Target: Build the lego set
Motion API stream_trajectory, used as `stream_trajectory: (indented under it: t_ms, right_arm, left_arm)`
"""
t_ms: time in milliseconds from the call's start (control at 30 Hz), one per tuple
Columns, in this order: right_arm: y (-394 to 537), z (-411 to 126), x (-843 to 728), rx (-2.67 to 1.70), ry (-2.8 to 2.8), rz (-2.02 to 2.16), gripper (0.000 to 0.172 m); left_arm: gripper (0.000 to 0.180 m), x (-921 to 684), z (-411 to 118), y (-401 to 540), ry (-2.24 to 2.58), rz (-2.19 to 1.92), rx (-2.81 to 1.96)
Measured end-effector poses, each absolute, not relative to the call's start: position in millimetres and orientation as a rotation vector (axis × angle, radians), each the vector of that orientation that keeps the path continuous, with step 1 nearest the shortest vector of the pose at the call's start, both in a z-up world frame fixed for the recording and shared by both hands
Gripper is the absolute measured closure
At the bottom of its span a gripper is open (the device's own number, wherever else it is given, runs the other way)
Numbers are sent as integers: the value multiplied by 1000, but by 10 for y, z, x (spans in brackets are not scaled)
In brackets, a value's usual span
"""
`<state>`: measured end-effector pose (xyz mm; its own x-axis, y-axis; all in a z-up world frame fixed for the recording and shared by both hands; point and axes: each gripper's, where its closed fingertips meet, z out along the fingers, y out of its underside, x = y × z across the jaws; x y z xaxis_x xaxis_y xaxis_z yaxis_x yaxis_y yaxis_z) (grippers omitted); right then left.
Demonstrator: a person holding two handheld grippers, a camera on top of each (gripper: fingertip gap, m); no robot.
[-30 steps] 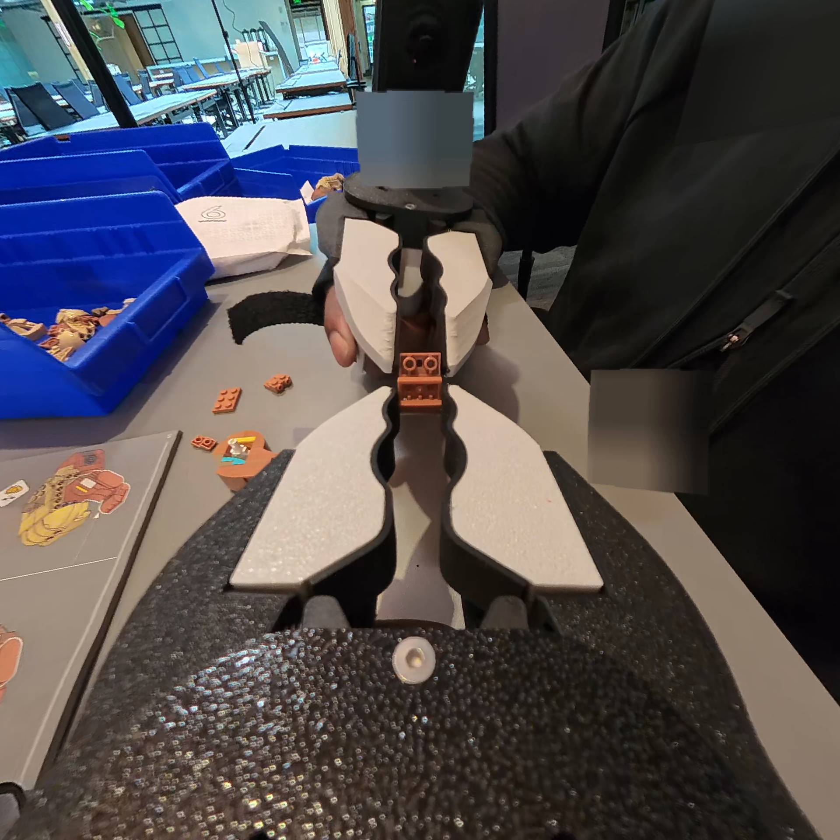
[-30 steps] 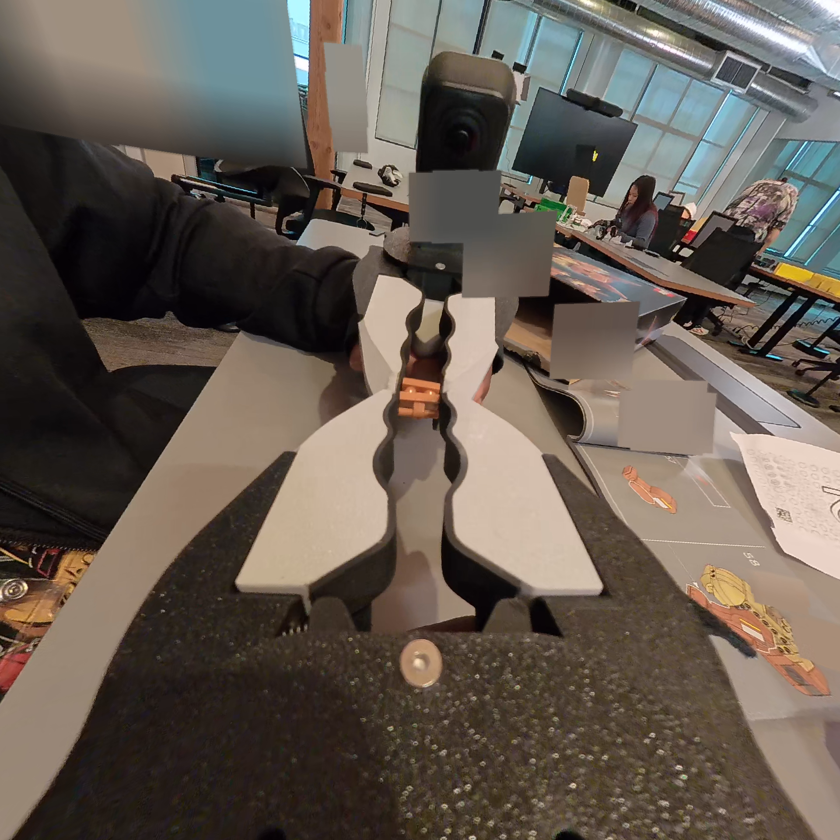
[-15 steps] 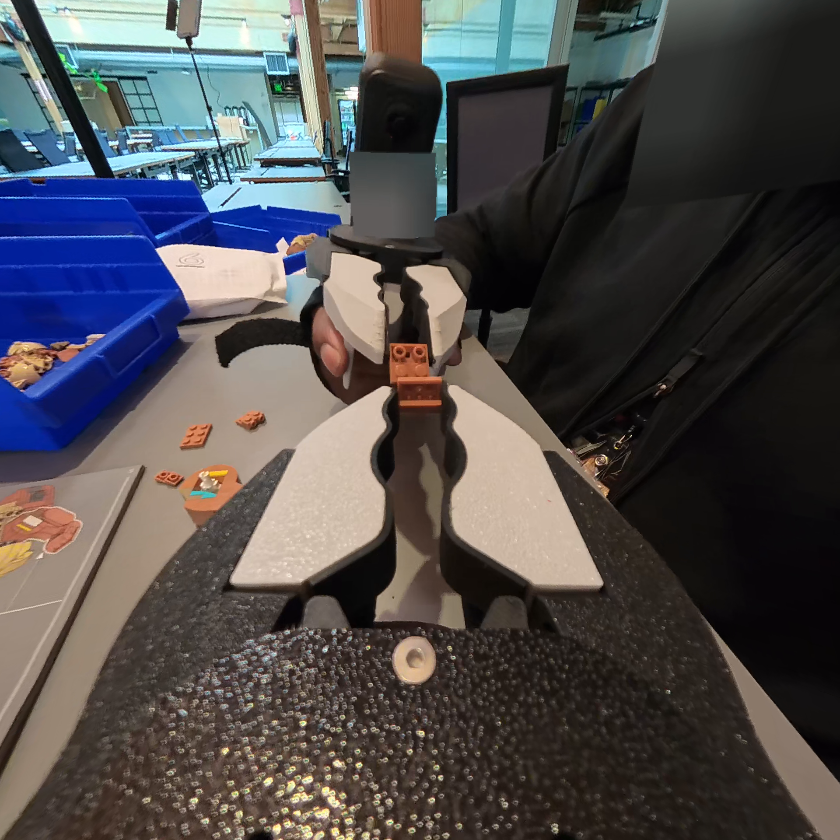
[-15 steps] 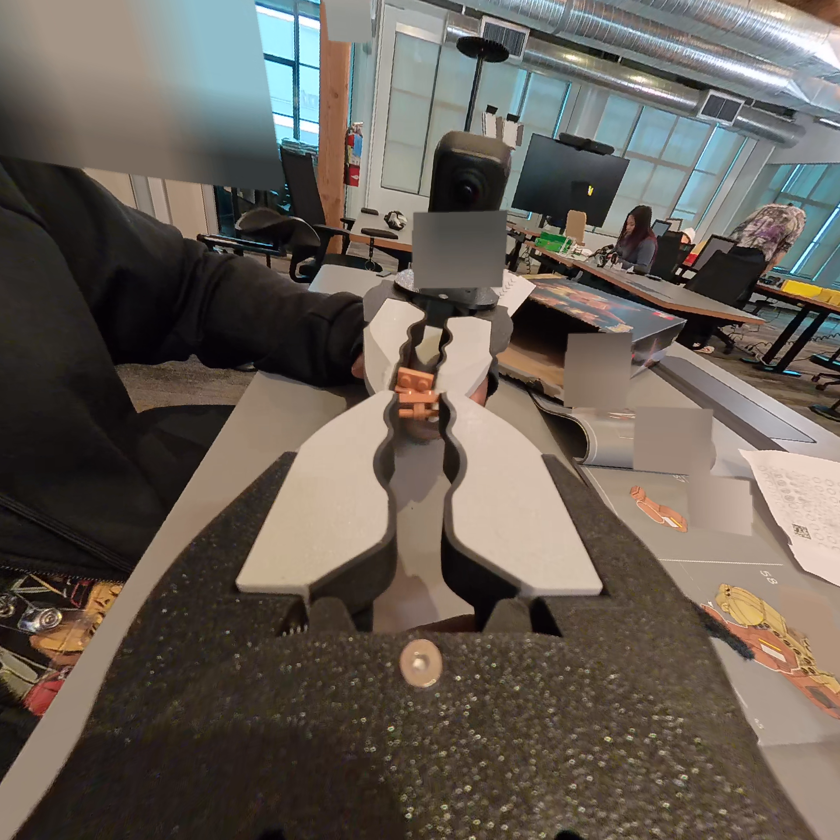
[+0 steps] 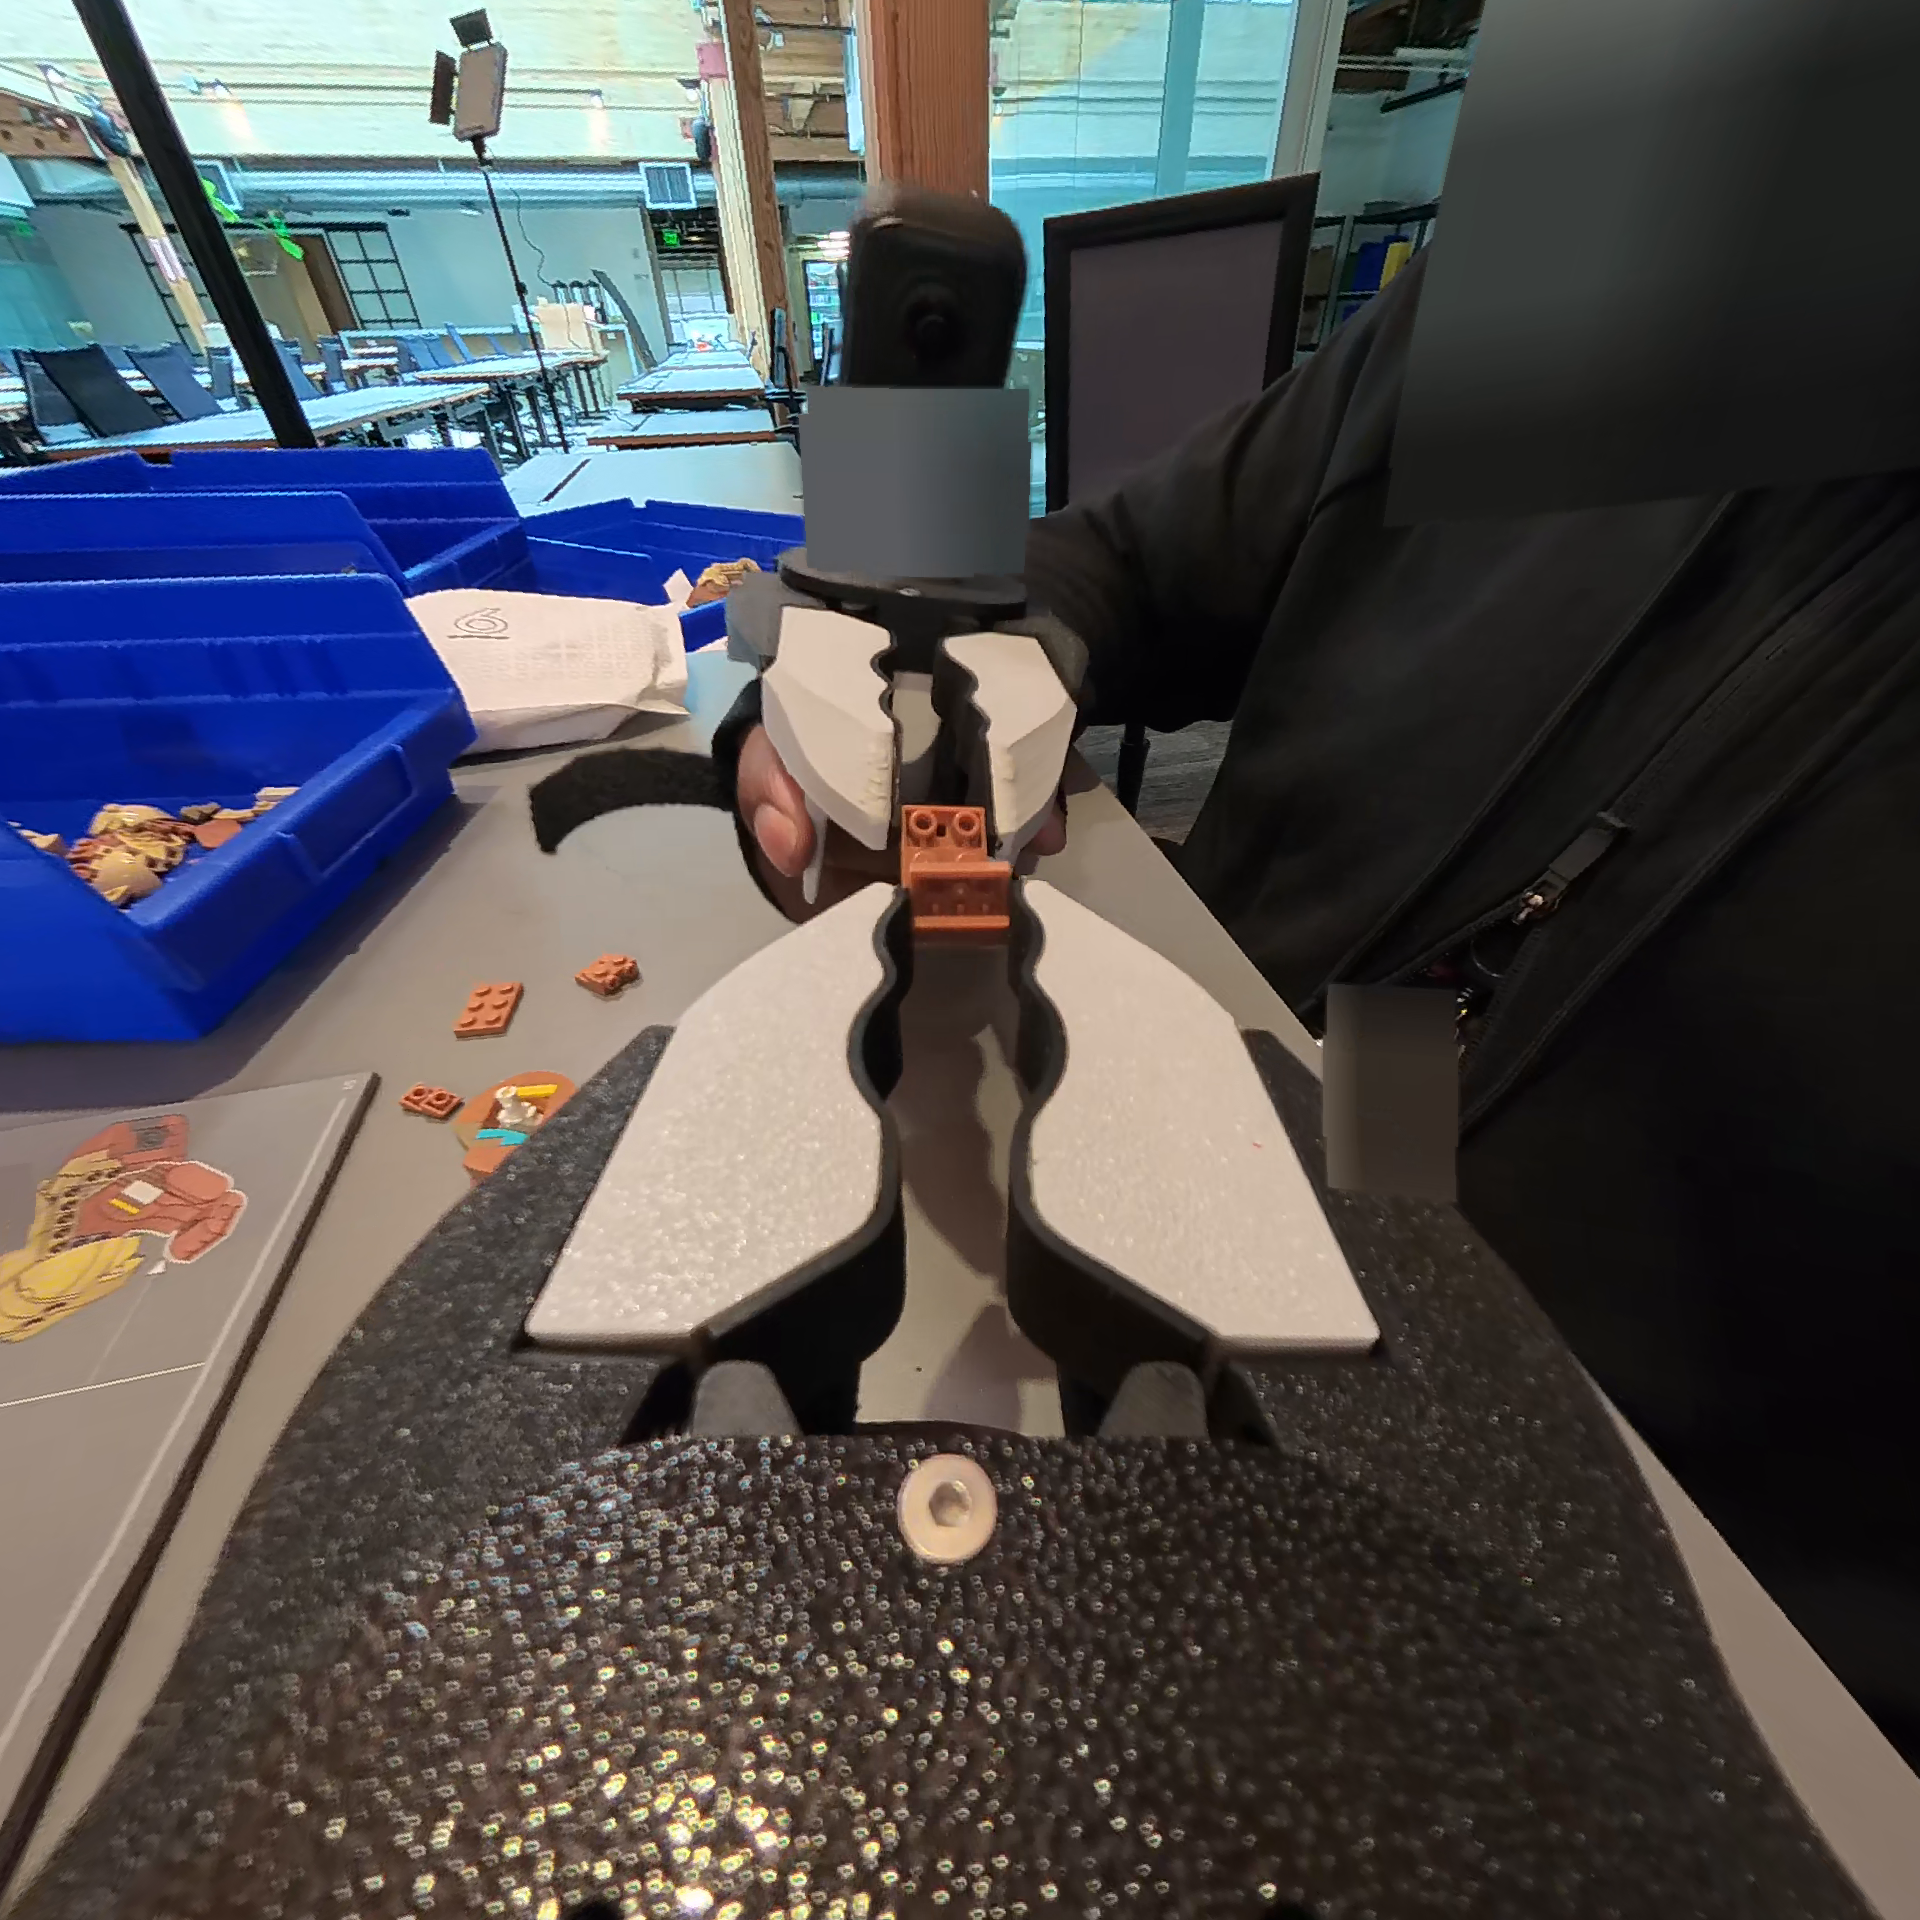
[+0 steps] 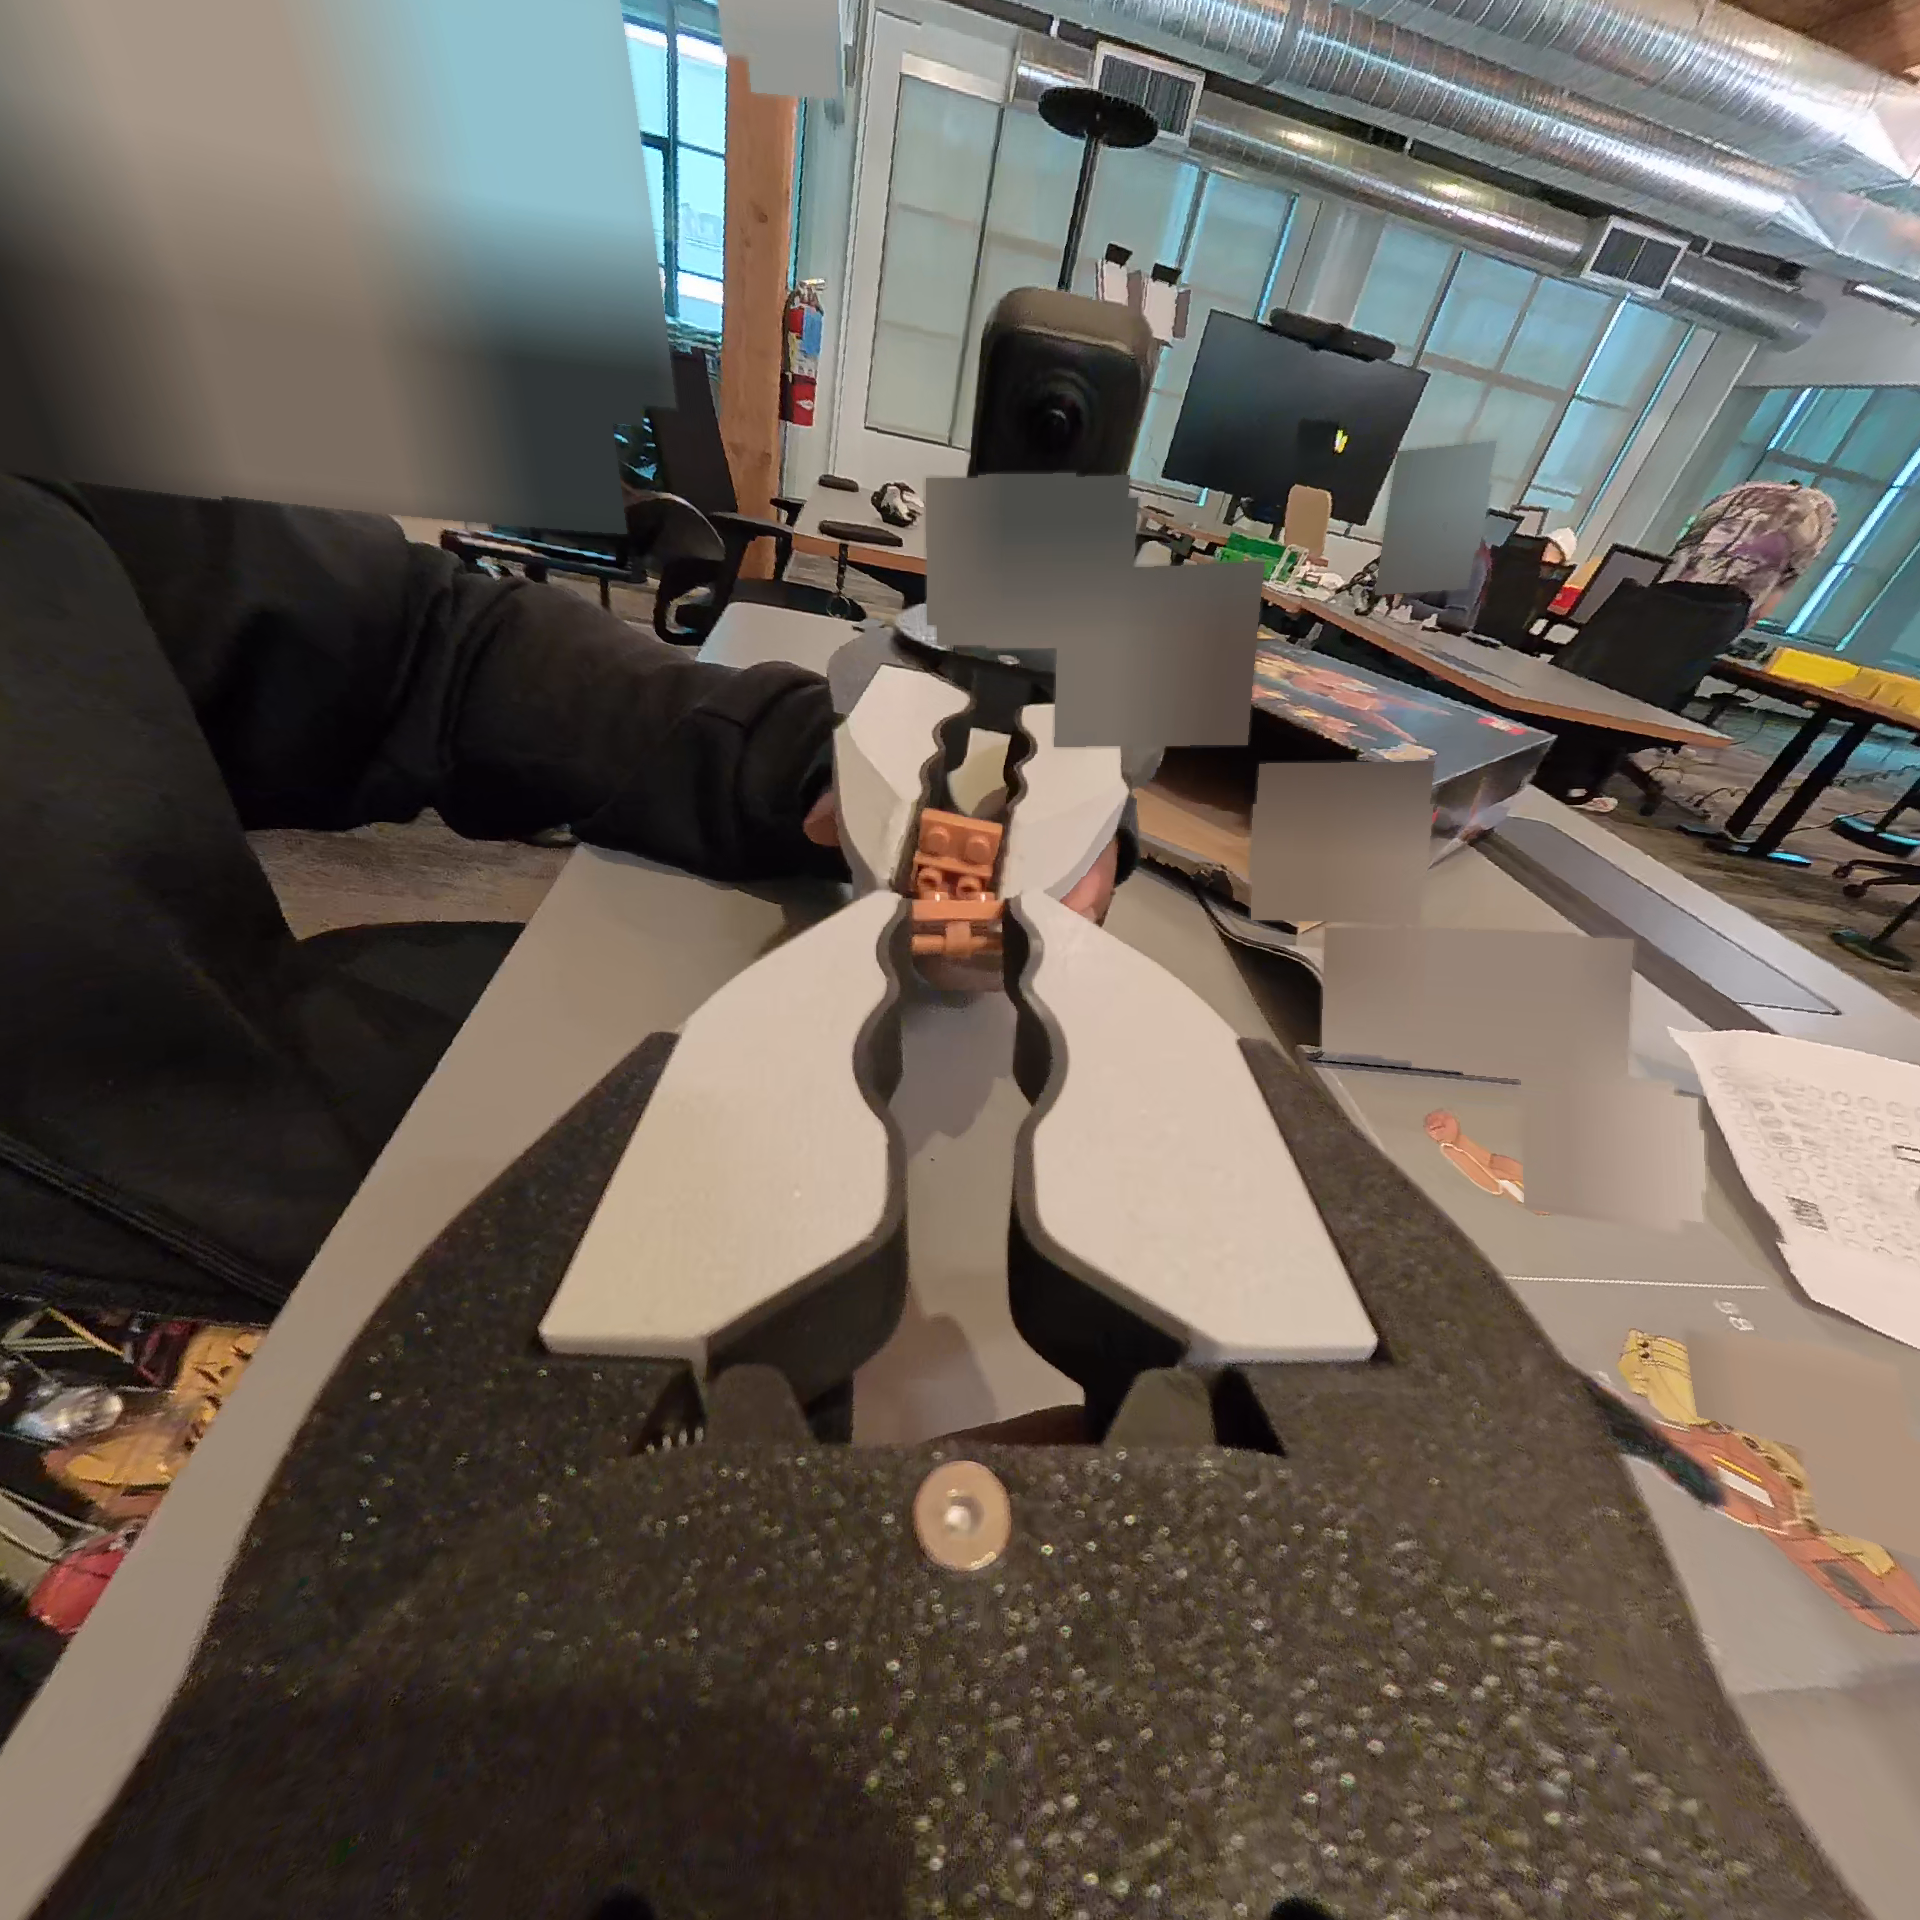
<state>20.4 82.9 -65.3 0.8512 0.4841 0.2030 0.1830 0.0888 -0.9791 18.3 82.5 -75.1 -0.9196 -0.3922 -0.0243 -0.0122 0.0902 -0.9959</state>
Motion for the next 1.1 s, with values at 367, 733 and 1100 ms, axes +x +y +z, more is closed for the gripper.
stream_trajectory:
  t_ms: [367, 733, 1100]
  right_arm:
    - [849, -719, 182, -1487, -668, -28, 156]
    - [918, -735, 368, -1406, -778, -591, 156]
    - [984, -800, 508, -1309, -909, -1052, 156]
  left_arm:
    - [164, 233, -784, 867, 2084, -1827, -415]
    - [164, 294, -836, 866, 2116, -1803, -507]
    - [164, 442, -928, 916, 2128, -1819, -767]
